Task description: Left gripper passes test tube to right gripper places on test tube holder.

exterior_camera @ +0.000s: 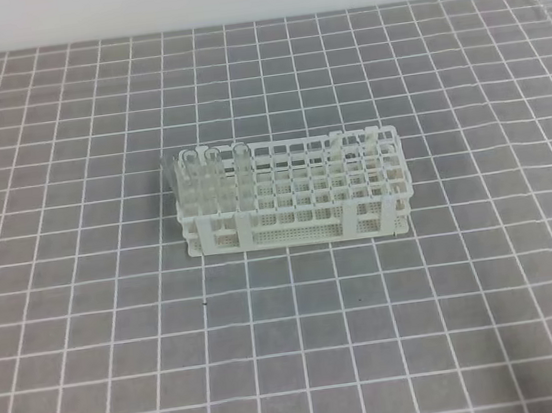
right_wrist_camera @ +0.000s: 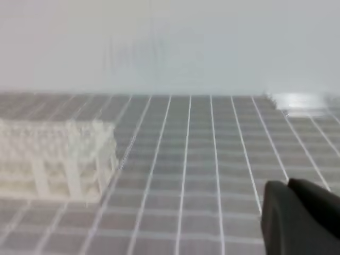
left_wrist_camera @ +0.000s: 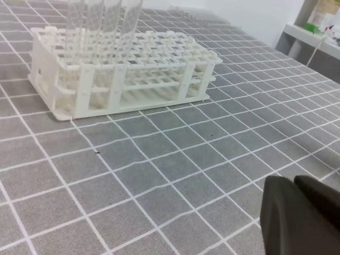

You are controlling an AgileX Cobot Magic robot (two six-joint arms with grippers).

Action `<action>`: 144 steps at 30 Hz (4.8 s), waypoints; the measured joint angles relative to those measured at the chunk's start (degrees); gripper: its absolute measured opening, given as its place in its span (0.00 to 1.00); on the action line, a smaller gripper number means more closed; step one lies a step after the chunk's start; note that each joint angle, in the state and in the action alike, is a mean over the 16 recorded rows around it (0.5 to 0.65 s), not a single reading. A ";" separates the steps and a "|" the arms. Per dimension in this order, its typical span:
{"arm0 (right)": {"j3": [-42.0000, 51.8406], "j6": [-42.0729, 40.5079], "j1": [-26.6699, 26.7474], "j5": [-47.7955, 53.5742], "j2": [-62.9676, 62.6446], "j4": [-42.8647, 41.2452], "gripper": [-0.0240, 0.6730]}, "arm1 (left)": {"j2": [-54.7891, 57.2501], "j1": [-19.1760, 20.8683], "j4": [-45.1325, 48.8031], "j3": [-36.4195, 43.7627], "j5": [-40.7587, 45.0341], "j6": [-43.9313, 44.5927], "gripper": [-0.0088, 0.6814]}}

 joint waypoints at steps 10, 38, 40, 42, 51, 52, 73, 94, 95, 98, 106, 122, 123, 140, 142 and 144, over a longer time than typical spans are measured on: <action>0.22 0.06 0.00 7.43 0.00 -2.97 0.02 | -0.02 0.00 0.02 0.00 0.06 0.01 0.01; 0.22 0.07 0.00 10.82 0.00 -2.92 0.02 | -0.23 0.63 2.90 0.13 0.10 0.77 0.01; 0.22 0.07 0.00 10.82 0.00 -2.92 0.02 | -0.33 1.70 4.17 0.08 -0.36 0.94 0.01; 0.22 0.07 0.00 10.82 0.00 -2.92 0.02 | -0.43 3.58 5.39 0.08 -1.03 1.08 0.01; 0.22 0.07 0.00 10.82 0.00 -2.92 0.02 | -1.03 19.01 8.42 -0.04 -4.22 0.42 0.01; 0.22 0.07 0.00 10.82 0.00 -2.92 0.02 | -1.10 21.22 8.44 -0.04 -4.51 0.16 0.01; 0.22 0.07 0.00 10.82 0.00 -2.92 0.02 | -1.56 37.75 -15.47 -0.10 0.07 24.27 0.01; 0.22 0.07 0.00 10.82 0.08 -2.85 0.02 | -3.86 38.24 -18.68 0.09 7.34 28.66 0.01; 0.22 0.07 0.00 10.82 0.09 -2.85 0.02 | -4.07 38.27 -18.68 0.14 7.39 28.69 0.01; 0.22 0.07 0.00 10.82 0.12 -2.85 0.02 | -4.22 38.29 -18.69 0.00 7.75 28.72 0.01; 0.22 0.07 0.00 10.82 0.15 -2.85 0.02 | -4.22 38.30 -18.69 0.00 7.86 28.97 0.01; 0.22 0.07 0.00 10.82 0.16 -2.81 0.02 | -3.57 38.30 -18.72 -0.19 8.15 29.21 0.01; 0.22 0.07 0.00 10.82 0.16 -2.81 0.02 | -3.57 38.30 -18.72 -0.19 8.15 29.21 0.01; 0.22 -0.01 0.00 10.82 0.25 -2.80 0.02 | -3.31 38.30 -18.73 -0.28 8.20 29.27 0.01; 0.22 -0.01 0.00 10.82 0.25 -2.80 0.02 | -3.44 38.30 -18.72 -0.24 8.15 29.27 0.01; 0.22 -0.01 0.00 10.82 0.25 -2.80 0.02 | -3.31 38.30 -18.73 -0.28 8.20 29.27 0.01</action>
